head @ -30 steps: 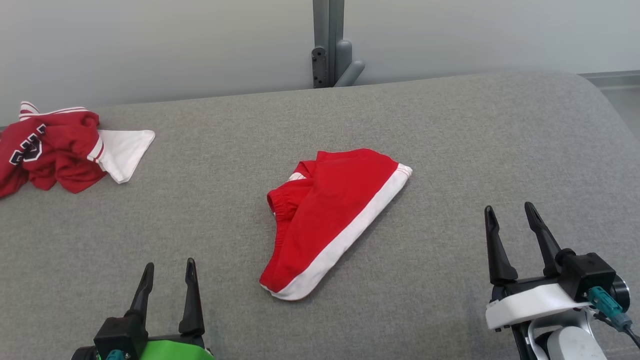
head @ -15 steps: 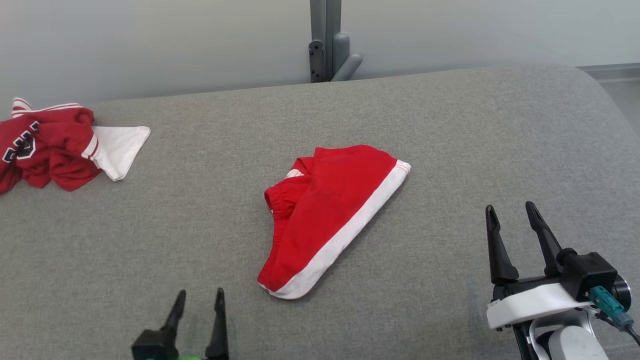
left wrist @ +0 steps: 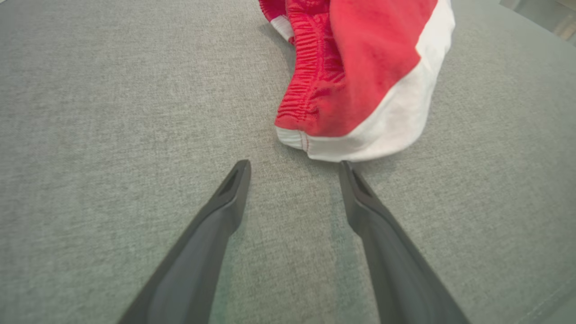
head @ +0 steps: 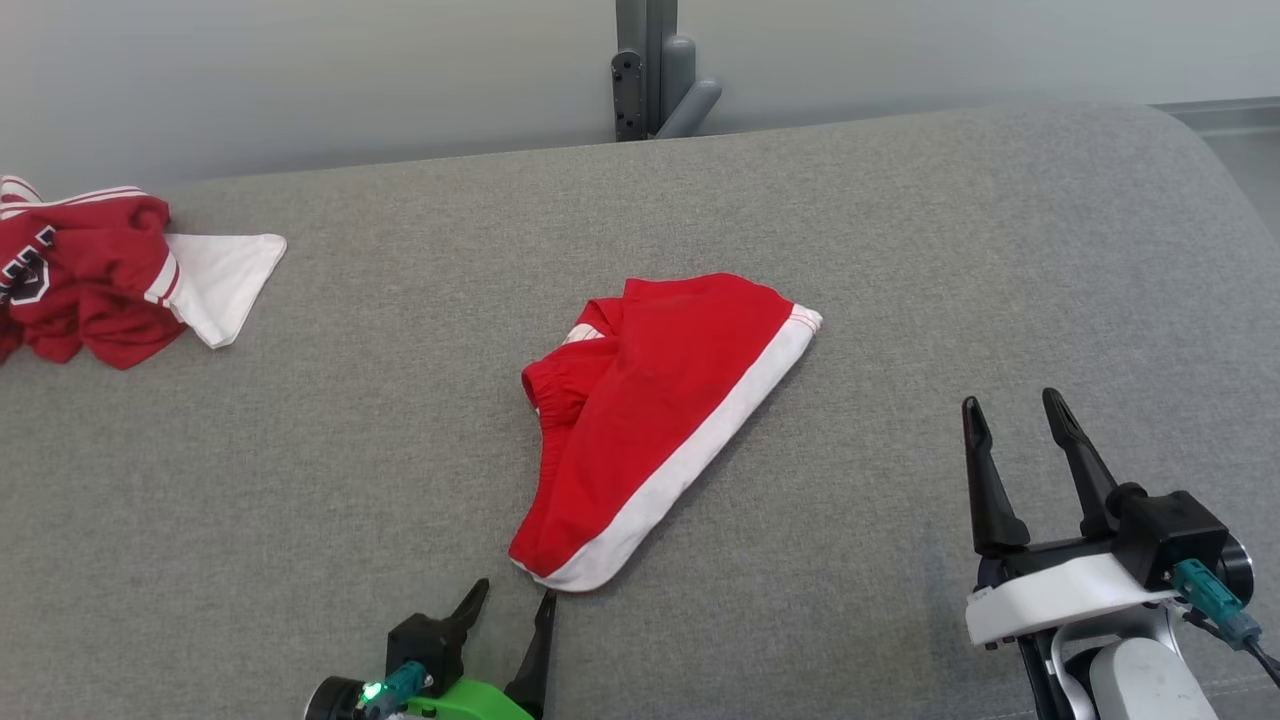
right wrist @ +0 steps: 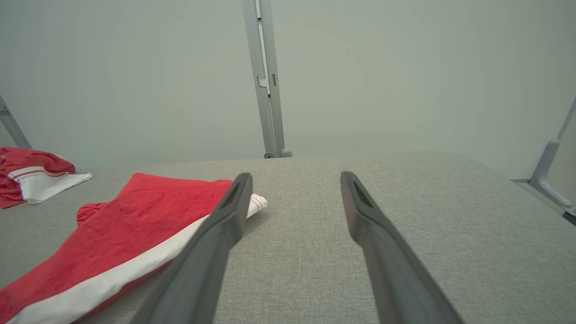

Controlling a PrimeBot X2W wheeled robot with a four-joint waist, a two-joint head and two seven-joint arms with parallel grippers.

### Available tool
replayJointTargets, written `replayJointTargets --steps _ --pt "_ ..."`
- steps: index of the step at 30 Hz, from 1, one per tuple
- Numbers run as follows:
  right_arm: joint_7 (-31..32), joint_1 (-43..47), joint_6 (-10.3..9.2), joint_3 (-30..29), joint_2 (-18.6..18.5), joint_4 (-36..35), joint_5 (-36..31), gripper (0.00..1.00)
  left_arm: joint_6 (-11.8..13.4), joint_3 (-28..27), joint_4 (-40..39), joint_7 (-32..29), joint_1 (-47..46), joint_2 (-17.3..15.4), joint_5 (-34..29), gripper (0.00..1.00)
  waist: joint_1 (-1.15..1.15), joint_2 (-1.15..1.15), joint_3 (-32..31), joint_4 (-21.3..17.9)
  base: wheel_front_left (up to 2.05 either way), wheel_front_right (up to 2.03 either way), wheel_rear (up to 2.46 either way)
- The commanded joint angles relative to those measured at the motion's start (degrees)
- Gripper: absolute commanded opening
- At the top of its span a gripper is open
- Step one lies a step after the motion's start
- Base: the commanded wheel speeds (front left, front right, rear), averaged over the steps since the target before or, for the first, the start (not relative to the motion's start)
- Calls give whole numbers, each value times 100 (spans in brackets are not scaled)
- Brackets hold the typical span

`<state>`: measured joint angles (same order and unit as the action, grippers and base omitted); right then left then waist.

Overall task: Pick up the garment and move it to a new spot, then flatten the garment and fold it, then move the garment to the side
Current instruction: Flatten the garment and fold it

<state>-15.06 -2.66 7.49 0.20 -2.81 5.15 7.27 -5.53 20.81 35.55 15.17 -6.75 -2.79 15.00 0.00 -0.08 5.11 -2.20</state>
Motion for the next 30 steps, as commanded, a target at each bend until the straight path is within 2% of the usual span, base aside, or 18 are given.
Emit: replayJointTargets --steps 1,5,11,12,13,15,16,17,18,20,21,30 --pt "-15 -62 0 5 -14 -11 -22 100 35 43 79 -1 -173 -19 74 100 0 8 59 -47 0 0 0" --pt "-15 -118 0 -11 -14 -21 -30 100 133 179 281 -1 -454 -19 192 100 0 8 169 -112 0 0 0" --pt "-15 -156 0 -13 -14 -28 -34 100 141 326 459 -2 -642 -19 533 100 0 8 275 -186 0 0 0" --pt "-15 -162 0 -11 -15 -24 -33 100 145 361 510 -3 -658 -19 575 96 0 8 285 -199 0 0 0" --pt "-15 -174 0 -10 -15 -23 -33 100 137 393 556 -4 -676 -19 642 70 0 8 294 -211 0 0 0" --pt "-15 -191 0 -15 -14 -21 -32 100 134 454 606 -8 -717 -19 734 44 0 8 306 -231 0 0 0" --pt "-15 -195 0 -18 -15 -19 -31 100 136 486 618 -9 -723 -16 772 38 0 8 308 -238 0 0 0" --pt "-15 -195 0 -18 -15 -19 -31 100 136 486 618 -9 -723 -16 772 38 0 8 308 -238 0 0 0" --pt "-15 -197 0 -23 -15 -17 -31 100 136 513 622 -9 -729 -13 791 28 0 8 309 -244 0 0 0" --pt "-15 -193 0 -36 -14 -15 -31 100 149 521 540 -8 -746 -17 804 3 0 8 306 -249 0 0 0" --pt "-15 -188 0 -43 -14 -16 -31 100 159 510 478 -4 -738 -17 776 0 0 8 303 -246 0 0 0" --pt "-15 -67 0 -79 -15 -19 -30 100 204 15 -404 -1 -325 -36 545 0 0 8 220 -100 0 0 0"
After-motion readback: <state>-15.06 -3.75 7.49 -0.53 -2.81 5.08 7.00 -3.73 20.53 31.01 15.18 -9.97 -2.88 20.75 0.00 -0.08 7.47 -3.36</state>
